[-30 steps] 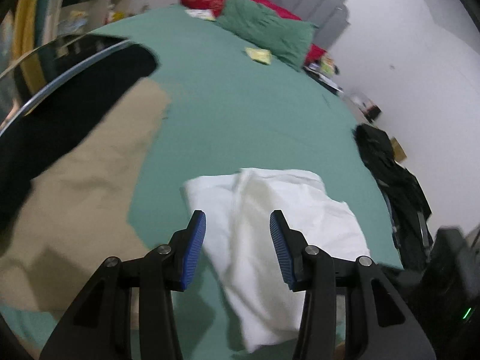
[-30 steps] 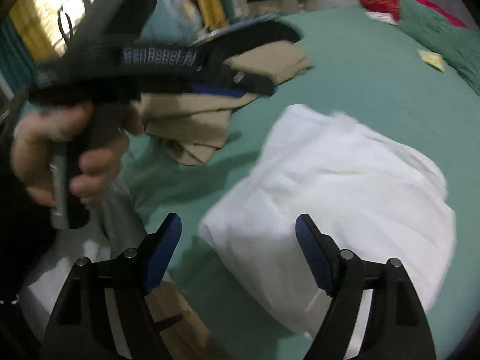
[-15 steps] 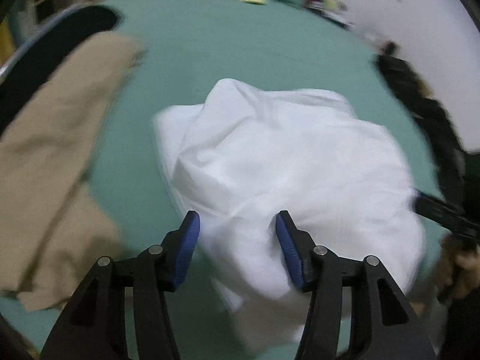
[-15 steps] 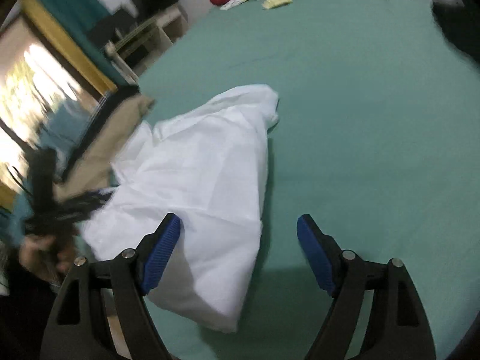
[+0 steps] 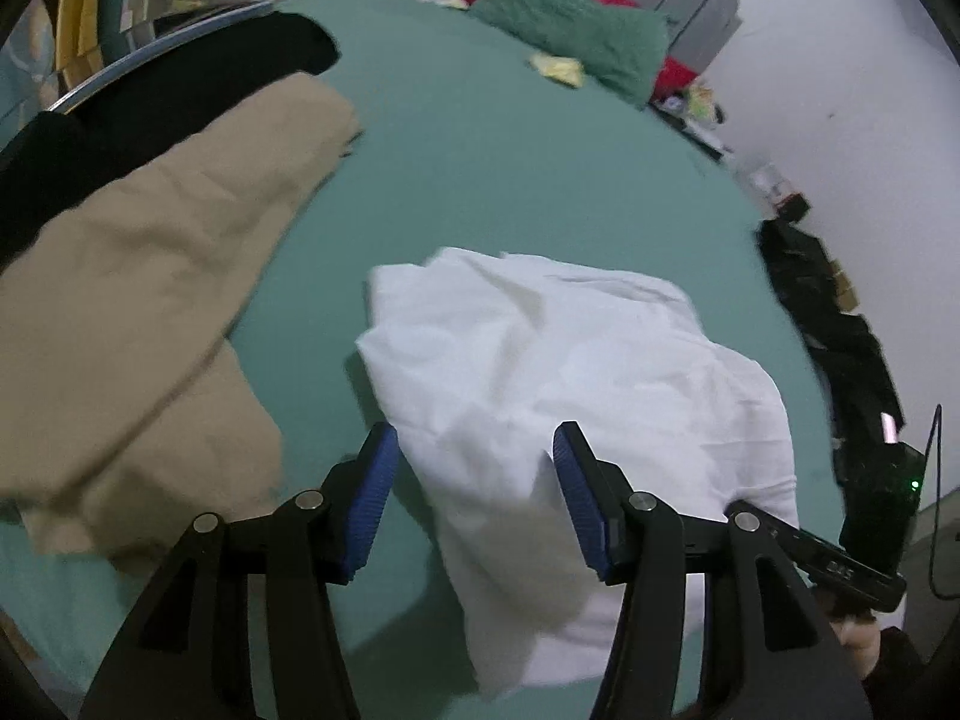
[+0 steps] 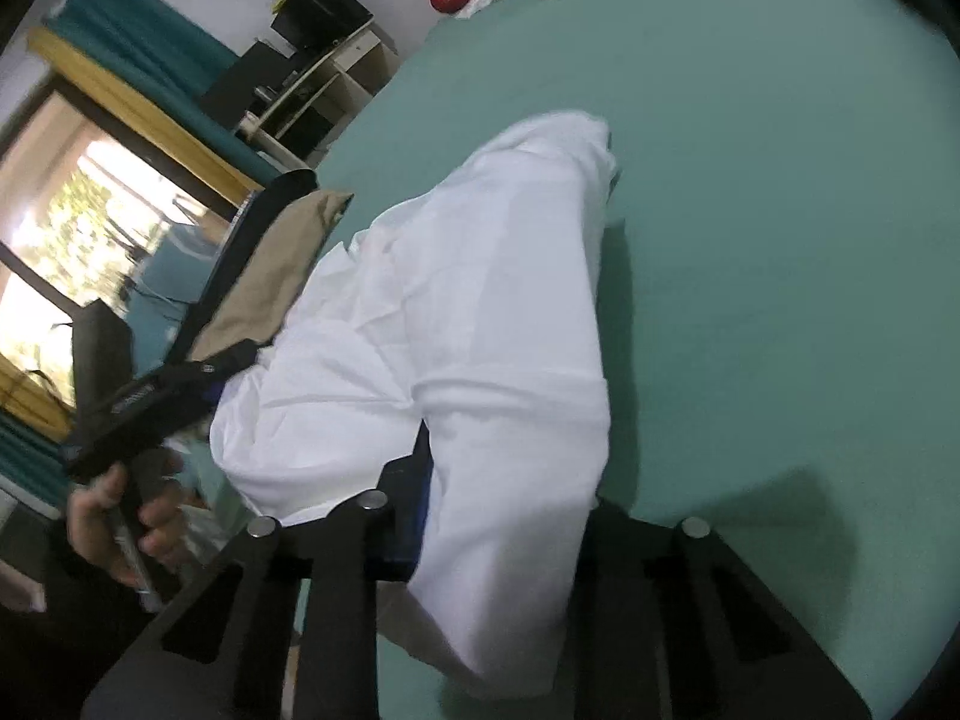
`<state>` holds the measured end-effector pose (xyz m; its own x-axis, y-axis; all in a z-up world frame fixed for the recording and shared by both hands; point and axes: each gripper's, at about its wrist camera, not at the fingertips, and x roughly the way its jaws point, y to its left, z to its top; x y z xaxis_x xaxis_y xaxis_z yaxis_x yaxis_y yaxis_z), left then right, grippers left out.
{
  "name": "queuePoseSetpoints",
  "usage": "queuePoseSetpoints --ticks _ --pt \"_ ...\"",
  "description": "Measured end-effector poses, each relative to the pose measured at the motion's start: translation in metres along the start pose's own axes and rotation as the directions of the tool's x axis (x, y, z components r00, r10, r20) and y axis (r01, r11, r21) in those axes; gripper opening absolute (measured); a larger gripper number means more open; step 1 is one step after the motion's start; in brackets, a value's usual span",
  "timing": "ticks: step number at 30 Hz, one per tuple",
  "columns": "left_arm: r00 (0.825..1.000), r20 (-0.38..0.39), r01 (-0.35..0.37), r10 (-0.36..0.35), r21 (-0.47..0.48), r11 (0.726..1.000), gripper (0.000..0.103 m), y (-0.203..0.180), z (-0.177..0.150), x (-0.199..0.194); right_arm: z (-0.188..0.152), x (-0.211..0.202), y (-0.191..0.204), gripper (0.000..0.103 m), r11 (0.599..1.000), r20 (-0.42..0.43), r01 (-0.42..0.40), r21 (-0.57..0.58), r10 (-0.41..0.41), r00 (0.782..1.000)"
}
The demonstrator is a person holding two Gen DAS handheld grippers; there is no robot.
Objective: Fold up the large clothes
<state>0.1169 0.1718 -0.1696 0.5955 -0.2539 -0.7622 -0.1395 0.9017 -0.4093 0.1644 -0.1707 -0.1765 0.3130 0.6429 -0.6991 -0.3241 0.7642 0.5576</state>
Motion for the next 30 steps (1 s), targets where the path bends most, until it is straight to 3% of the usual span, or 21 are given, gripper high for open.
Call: queuePoseSetpoints --ticks 6,9,14,16,20,24,26,30 --pt "0.991 0.007 0.133 -0.133 0.006 0.991 0.059 -0.035 -0.010 -0.013 0.000 -0.046 0.011 0.022 0.967 0.035 0.210 -0.146 -0.208 0.978" --pt "0.986 0.011 0.166 -0.167 0.019 0.986 0.061 -0.053 -0.018 -0.015 -0.005 -0.077 0.000 0.022 0.941 0.057 0.295 -0.166 -0.289 0.956" --pt "0.984 -0.062 0.171 -0.167 0.074 0.982 0.062 -0.088 -0.029 0.007 -0.021 -0.100 -0.034 0.028 0.911 0.027 0.384 -0.148 -0.385 0.923" --pt "0.984 -0.099 0.159 -0.150 0.086 0.984 0.065 -0.097 -0.033 0.022 -0.030 -0.104 -0.047 0.040 0.929 0.009 0.355 -0.107 -0.356 0.934" --pt "0.979 -0.158 0.140 -0.126 0.078 0.987 0.070 -0.103 -0.041 0.048 -0.030 -0.113 -0.055 0.053 0.948 0.010 0.310 -0.072 -0.310 0.951" --pt "0.984 -0.145 0.114 -0.108 0.030 0.993 0.074 -0.091 -0.035 0.060 -0.019 -0.136 -0.058 0.062 0.964 0.065 0.262 -0.047 -0.259 0.964" --pt "0.981 -0.144 0.127 -0.128 -0.017 0.992 0.075 -0.086 -0.032 0.065 -0.009 -0.146 -0.059 0.065 0.970 0.111 0.242 -0.031 -0.237 0.965" --pt "0.961 -0.175 0.205 -0.213 -0.063 0.977 0.076 -0.090 -0.031 0.079 -0.001 -0.155 -0.070 0.066 0.972 0.149 0.235 0.007 -0.233 0.961"
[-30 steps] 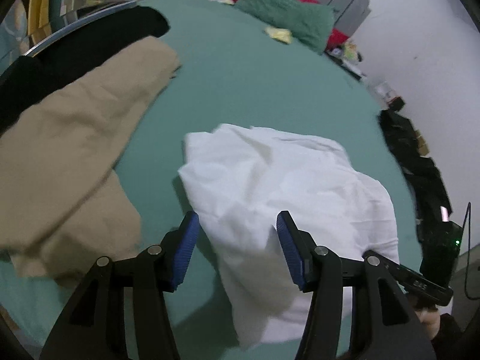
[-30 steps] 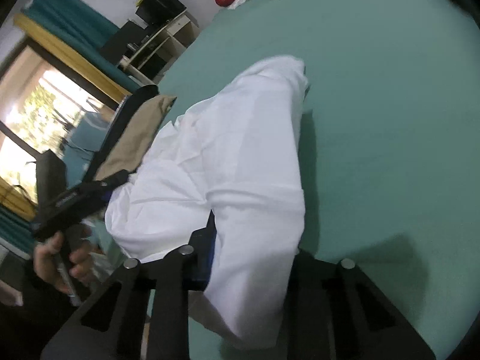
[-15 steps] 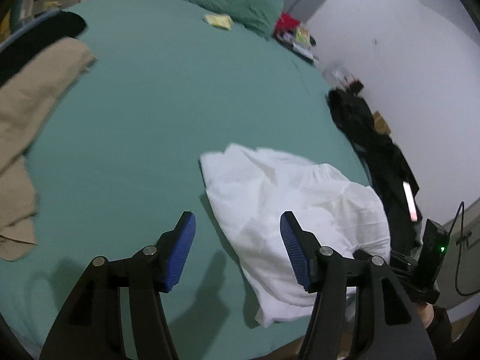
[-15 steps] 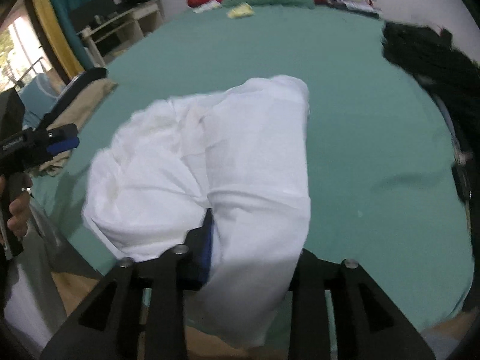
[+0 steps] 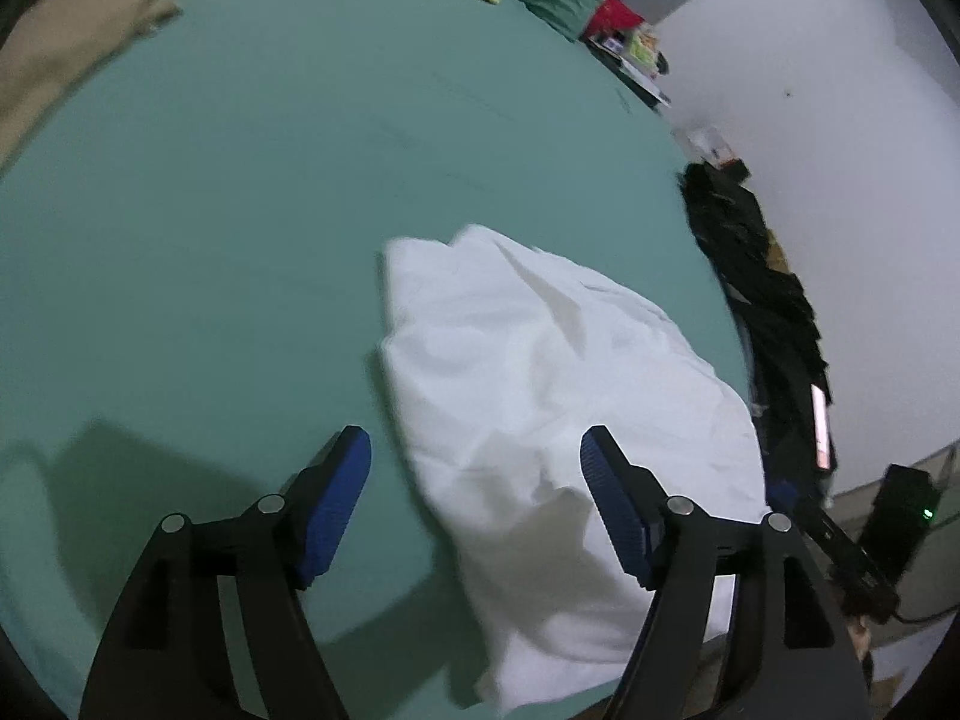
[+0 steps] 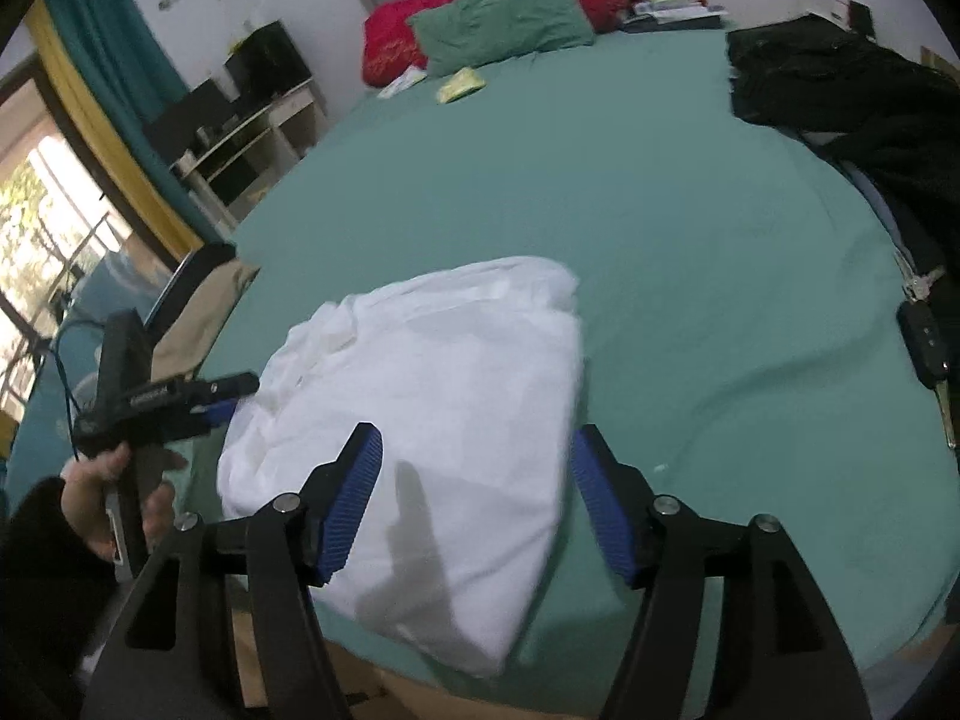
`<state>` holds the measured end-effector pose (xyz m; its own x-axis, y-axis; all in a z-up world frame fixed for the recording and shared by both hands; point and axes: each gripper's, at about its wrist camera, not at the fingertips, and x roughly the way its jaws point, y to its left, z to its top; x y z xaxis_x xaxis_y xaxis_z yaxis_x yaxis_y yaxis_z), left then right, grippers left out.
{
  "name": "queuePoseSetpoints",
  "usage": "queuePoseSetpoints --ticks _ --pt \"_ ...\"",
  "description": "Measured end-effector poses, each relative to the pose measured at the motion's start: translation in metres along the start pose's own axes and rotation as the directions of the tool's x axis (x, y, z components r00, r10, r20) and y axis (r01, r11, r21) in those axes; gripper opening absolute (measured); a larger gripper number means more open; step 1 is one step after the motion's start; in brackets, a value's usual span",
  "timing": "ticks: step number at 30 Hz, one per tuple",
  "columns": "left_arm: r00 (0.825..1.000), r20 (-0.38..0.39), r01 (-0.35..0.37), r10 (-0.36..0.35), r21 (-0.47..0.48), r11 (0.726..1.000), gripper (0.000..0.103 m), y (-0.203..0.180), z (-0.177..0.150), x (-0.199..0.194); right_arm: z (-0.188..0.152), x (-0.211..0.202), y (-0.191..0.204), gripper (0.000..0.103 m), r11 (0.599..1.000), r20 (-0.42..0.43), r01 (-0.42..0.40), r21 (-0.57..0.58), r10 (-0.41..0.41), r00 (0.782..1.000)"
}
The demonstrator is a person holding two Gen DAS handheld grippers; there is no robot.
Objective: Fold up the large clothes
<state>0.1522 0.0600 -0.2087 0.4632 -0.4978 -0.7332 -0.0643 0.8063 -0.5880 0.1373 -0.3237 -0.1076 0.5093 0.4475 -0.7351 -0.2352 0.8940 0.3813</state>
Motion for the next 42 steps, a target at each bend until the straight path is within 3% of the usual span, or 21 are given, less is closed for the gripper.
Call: queuePoseSetpoints --ticks 3,5,9,12,17,23,28,34,38,42 --pt "0.997 -0.056 0.061 -0.060 0.020 0.998 0.076 -0.012 -0.006 0.017 -0.003 0.009 -0.013 0.066 0.999 -0.019 -0.001 0.050 0.002 1.000" --pt "0.991 -0.090 0.102 -0.097 0.048 0.994 0.076 -0.023 -0.011 0.025 -0.009 0.025 -0.014 0.066 0.998 -0.064 0.053 0.021 -0.052 0.997" --pt "0.979 -0.137 0.160 -0.149 0.077 0.984 0.079 -0.039 -0.018 0.034 -0.016 0.052 -0.008 0.065 0.999 -0.111 0.050 -0.017 -0.051 0.993" --pt "0.976 -0.131 0.186 -0.171 0.108 0.977 0.080 -0.044 -0.019 0.030 -0.018 0.072 0.016 0.065 0.988 -0.118 0.074 -0.134 -0.090 0.989" --pt "0.967 -0.076 0.249 -0.242 0.089 0.964 0.081 -0.046 -0.016 0.018 -0.013 0.080 0.021 0.065 0.986 -0.113 0.061 -0.153 -0.078 0.991" --pt "0.983 -0.143 0.140 -0.114 0.186 0.973 0.084 -0.076 -0.032 0.042 -0.015 0.077 0.025 0.065 0.983 -0.093 0.085 -0.164 -0.102 0.990" --pt "0.990 -0.128 -0.009 0.054 0.324 0.946 0.084 -0.085 -0.039 0.043 -0.016 0.065 0.017 0.066 0.989 -0.084 0.076 -0.124 -0.086 0.993" --pt "0.989 -0.111 -0.057 0.101 0.343 0.938 0.084 -0.093 -0.038 0.040 -0.015 0.058 0.016 0.069 0.995 -0.094 0.044 -0.085 -0.052 0.994" --pt "0.993 -0.054 -0.079 0.105 0.361 0.929 0.084 -0.099 -0.036 0.033 -0.014 0.048 0.017 0.069 0.995 -0.071 0.033 -0.089 -0.039 0.997" --pt "0.990 -0.116 -0.041 0.083 0.331 0.943 0.084 -0.085 -0.039 0.040 -0.015 0.047 0.006 0.069 0.998 -0.072 0.023 -0.053 -0.026 0.997"
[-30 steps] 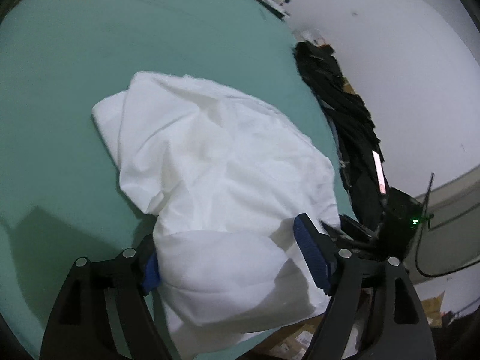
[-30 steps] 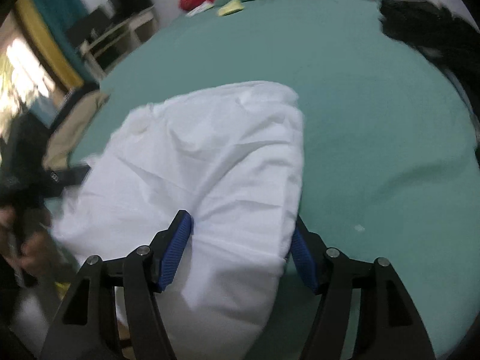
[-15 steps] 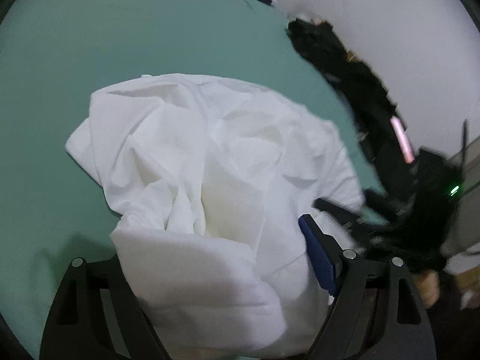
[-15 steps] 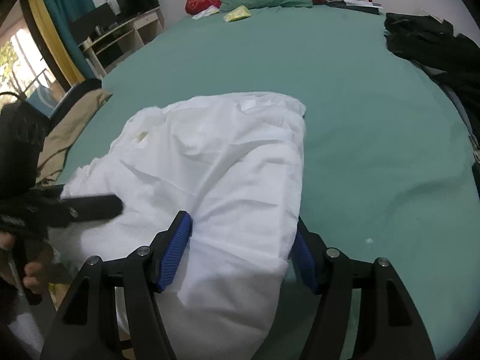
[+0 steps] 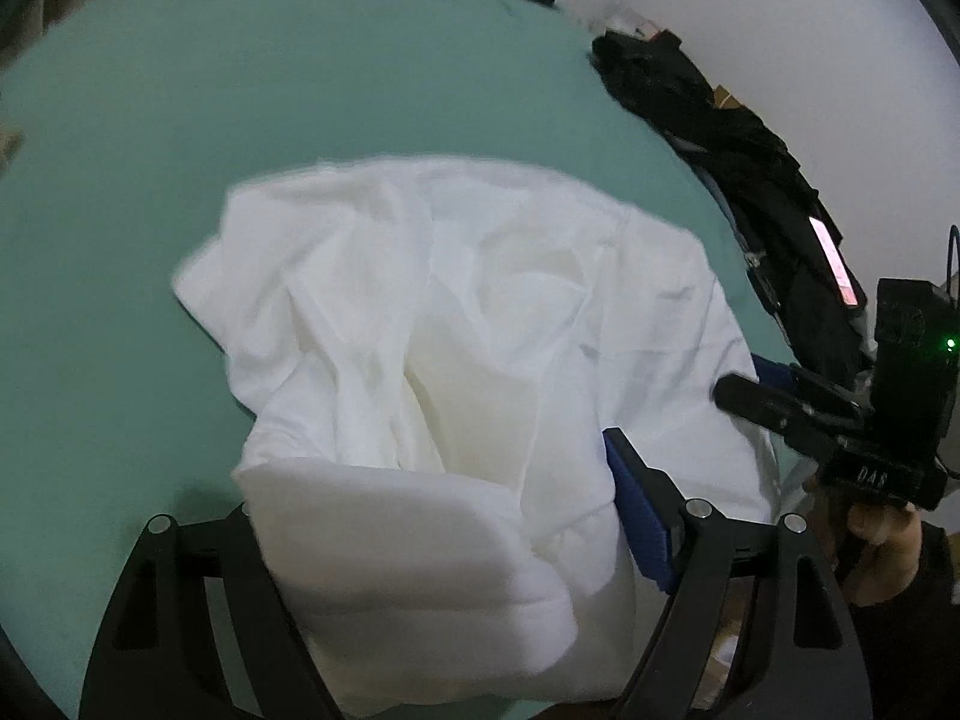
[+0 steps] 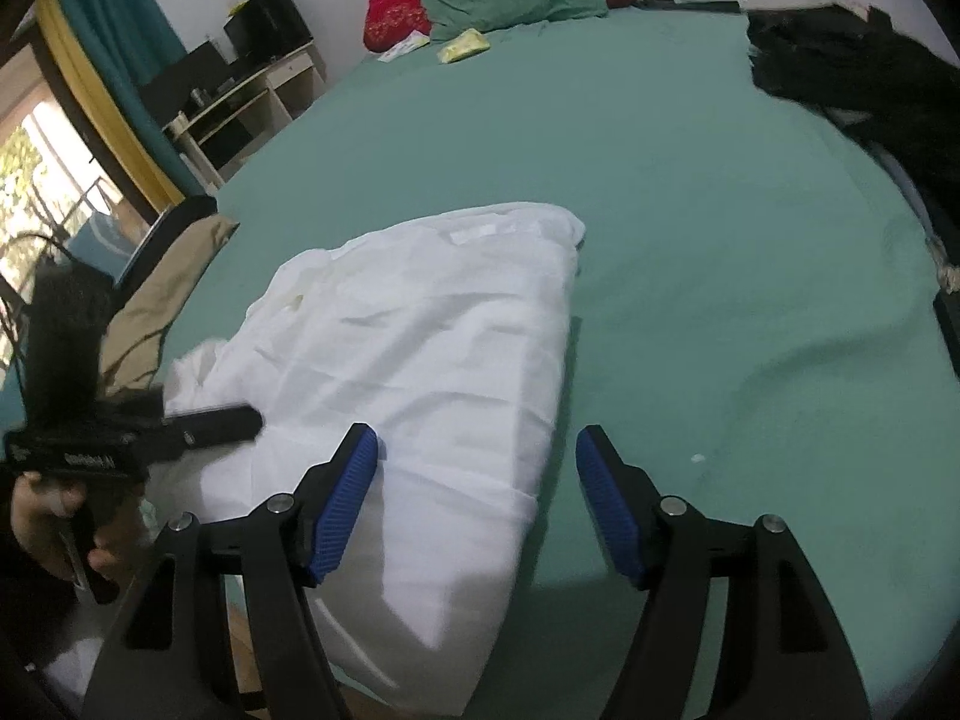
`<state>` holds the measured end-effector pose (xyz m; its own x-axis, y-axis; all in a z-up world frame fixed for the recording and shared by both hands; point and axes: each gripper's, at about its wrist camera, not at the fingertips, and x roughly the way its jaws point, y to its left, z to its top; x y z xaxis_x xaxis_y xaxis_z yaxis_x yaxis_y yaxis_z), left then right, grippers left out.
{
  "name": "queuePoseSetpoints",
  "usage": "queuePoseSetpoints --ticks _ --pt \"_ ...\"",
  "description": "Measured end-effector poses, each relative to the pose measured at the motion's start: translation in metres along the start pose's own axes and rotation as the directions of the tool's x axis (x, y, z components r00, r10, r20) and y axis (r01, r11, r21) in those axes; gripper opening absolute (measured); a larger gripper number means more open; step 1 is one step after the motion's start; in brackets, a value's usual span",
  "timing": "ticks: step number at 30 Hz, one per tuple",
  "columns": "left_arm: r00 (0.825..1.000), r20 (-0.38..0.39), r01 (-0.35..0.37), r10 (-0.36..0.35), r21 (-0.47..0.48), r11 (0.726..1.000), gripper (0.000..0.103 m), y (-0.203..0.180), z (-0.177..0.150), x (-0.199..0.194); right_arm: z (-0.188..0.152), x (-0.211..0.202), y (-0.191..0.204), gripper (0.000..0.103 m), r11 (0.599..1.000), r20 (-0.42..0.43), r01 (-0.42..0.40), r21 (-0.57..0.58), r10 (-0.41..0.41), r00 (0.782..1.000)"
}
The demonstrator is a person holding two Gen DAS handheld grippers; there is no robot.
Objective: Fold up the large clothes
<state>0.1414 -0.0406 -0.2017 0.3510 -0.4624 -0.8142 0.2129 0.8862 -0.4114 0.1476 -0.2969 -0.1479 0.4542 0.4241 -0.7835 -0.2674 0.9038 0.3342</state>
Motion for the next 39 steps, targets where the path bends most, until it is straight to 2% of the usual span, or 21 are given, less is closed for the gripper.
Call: queuePoseSetpoints --ticks 5,8,11,15,17,18,19,22,26,32,34,36,39 --pt "0.999 0.007 -0.040 0.040 0.088 0.995 0.086 -0.008 -0.007 0.006 -0.001 0.012 -0.010 0.075 0.999 -0.030 -0.004 0.047 0.005 1.000" --pt "0.999 0.022 -0.044 0.042 0.099 0.994 0.087 -0.009 -0.008 0.007 -0.003 0.021 -0.015 0.076 0.997 -0.032 -0.020 0.078 0.023 0.999" --pt "0.999 0.028 -0.049 0.046 0.110 0.993 0.086 -0.010 -0.007 0.008 -0.003 0.026 -0.012 0.076 0.998 -0.025 -0.019 0.058 0.021 0.999" --pt "0.999 0.030 -0.026 0.022 0.119 0.993 0.074 -0.012 -0.006 0.008 -0.002 0.029 -0.014 0.076 0.996 -0.015 -0.044 0.074 0.045 0.999" --pt "0.999 0.040 -0.023 0.017 0.145 0.989 0.065 -0.015 -0.008 0.007 -0.004 0.030 -0.015 0.070 0.995 -0.008 -0.064 0.079 0.065 0.998" --pt "0.999 0.051 -0.028 0.020 0.170 0.985 0.058 -0.018 -0.010 0.007 -0.004 0.031 -0.015 0.061 0.993 -0.005 -0.080 0.082 0.081 0.997" --pt "0.998 0.060 -0.037 0.026 0.191 0.981 0.052 -0.023 -0.011 0.007 -0.005 0.032 -0.015 0.056 0.990 -0.003 -0.107 0.090 0.108 0.994" --pt "0.997 0.079 -0.040 0.024 0.208 0.977 0.039 -0.030 -0.013 0.005 -0.007 0.033 -0.019 0.051 0.983 0.004 -0.132 0.126 0.133 0.991" --pt "0.994 0.110 -0.049 0.028 0.193 0.980 0.034 -0.035 -0.015 0.001 -0.010 0.034 -0.023 0.048 0.970 0.014 -0.169 0.175 0.169 0.985" --pt "0.994 0.107 0.008 -0.022 0.130 0.991 0.030 -0.030 -0.012 -0.006 -0.013 0.033 -0.023 0.048 0.963 0.037 -0.174 0.204 0.170 0.985" --pt "0.993 0.117 0.001 -0.018 0.145 0.989 0.029 -0.036 -0.013 -0.010 -0.014 0.030 -0.017 0.034 0.972 0.045 -0.158 0.172 0.153 0.987" --pt "0.992 0.128 -0.009 -0.011 0.150 0.989 0.028 -0.043 -0.012 -0.014 -0.014 0.023 -0.018 0.026 0.969 0.069 -0.173 0.176 0.163 0.984" --pt "0.990 0.142 -0.022 0.001 0.149 0.989 0.027 -0.052 -0.014 -0.019 -0.013 0.015 -0.018 0.022 0.963 0.095 -0.191 0.189 0.176 0.980"
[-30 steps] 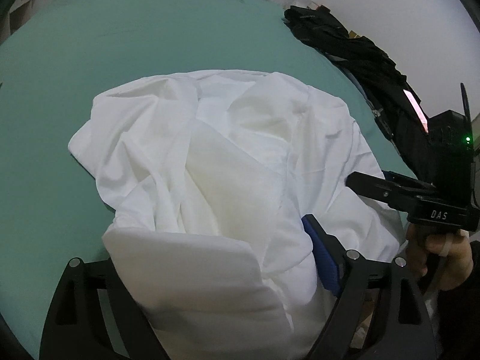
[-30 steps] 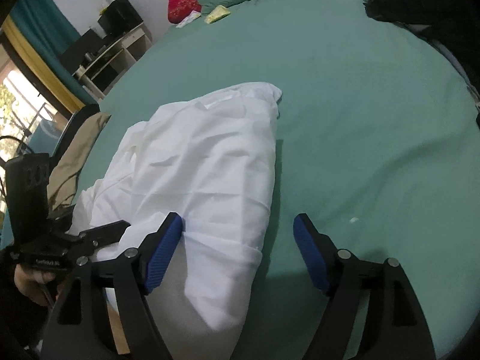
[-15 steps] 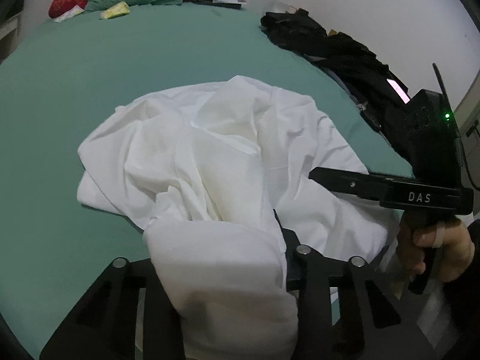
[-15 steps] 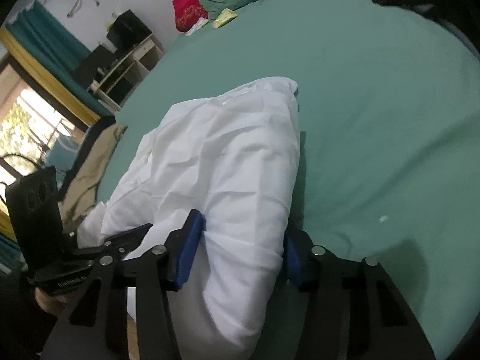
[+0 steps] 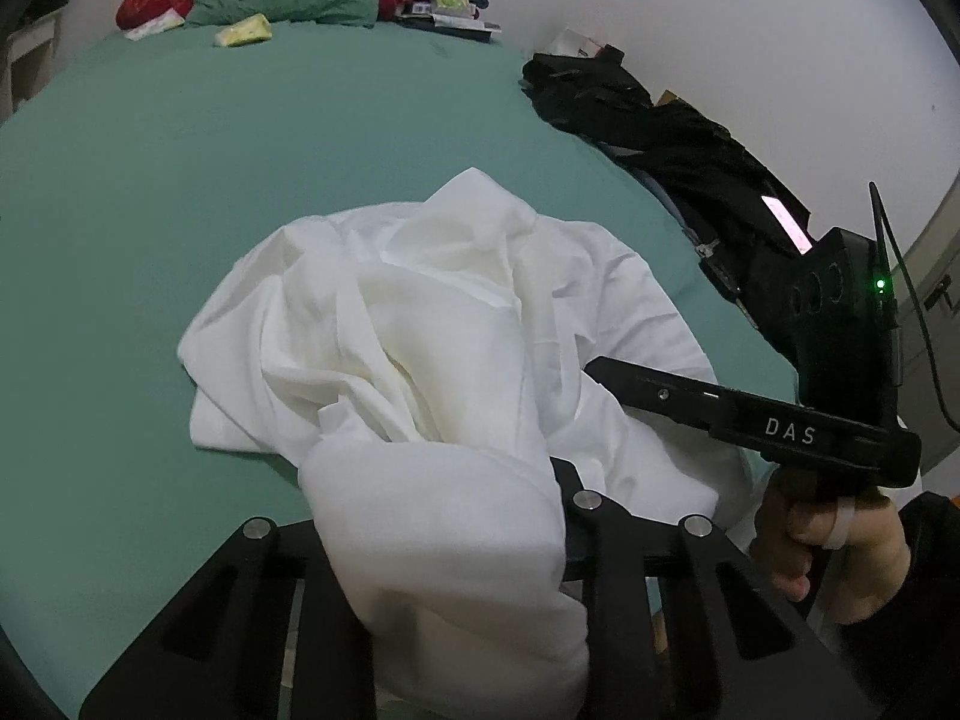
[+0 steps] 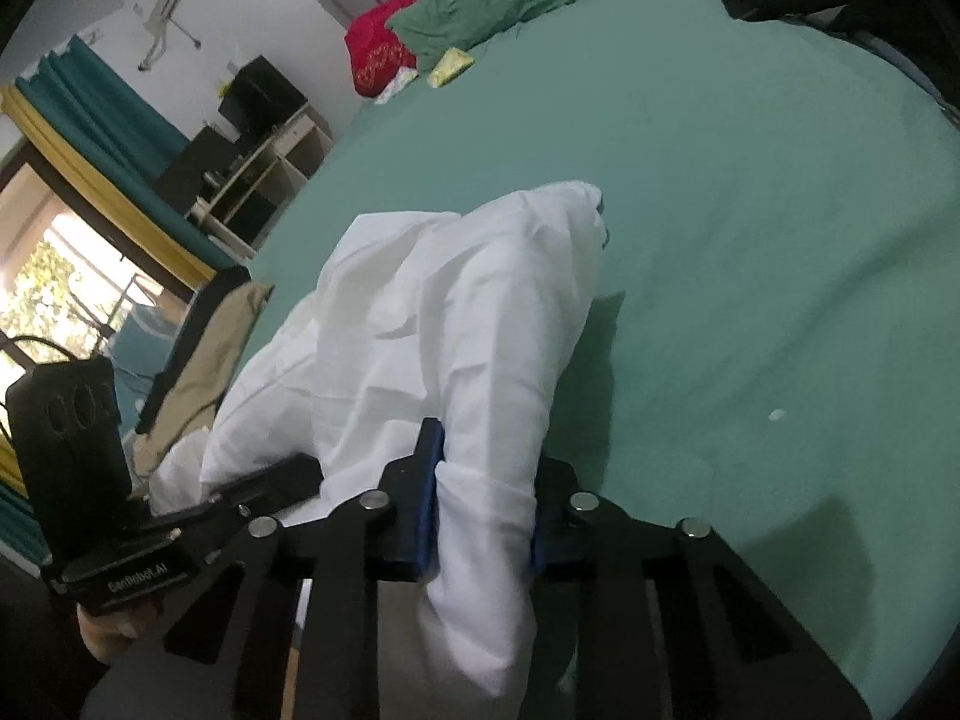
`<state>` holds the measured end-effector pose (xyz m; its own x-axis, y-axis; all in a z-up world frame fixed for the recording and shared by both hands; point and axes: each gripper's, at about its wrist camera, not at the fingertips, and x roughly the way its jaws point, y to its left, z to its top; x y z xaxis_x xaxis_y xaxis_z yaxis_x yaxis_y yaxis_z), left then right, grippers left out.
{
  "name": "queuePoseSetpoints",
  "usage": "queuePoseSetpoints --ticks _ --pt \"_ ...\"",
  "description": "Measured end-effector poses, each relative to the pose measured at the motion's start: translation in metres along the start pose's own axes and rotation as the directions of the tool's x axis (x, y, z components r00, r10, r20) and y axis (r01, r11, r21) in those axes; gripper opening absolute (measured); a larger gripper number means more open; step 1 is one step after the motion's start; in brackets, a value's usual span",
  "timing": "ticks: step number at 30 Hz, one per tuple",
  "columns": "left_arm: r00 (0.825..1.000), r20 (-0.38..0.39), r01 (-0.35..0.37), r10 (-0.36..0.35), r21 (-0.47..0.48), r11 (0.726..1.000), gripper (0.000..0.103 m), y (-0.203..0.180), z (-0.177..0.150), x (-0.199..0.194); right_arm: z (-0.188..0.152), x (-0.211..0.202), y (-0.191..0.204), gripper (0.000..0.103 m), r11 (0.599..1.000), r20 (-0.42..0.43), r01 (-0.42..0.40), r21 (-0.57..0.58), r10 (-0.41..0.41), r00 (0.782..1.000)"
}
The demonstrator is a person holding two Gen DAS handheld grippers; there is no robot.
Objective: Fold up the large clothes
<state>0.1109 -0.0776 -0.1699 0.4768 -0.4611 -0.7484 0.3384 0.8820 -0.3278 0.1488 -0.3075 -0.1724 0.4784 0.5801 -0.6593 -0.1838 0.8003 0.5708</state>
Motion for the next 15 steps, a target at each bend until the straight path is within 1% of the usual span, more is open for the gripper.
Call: queuePoseSetpoints --ticks 7,15 --pt "1.000 0.023 0.006 -0.005 -0.041 0.999 0.027 -0.004 0.006 -0.020 0.005 -0.023 0.018 0.020 0.999 0.057 -0.014 -0.051 0.017 0.998" --pt "0.997 0.083 0.008 -0.008 -0.005 1.000 0.026 -0.015 0.024 -0.052 0.017 -0.050 0.046 0.019 0.995 0.139 -0.015 -0.096 0.028 0.990"
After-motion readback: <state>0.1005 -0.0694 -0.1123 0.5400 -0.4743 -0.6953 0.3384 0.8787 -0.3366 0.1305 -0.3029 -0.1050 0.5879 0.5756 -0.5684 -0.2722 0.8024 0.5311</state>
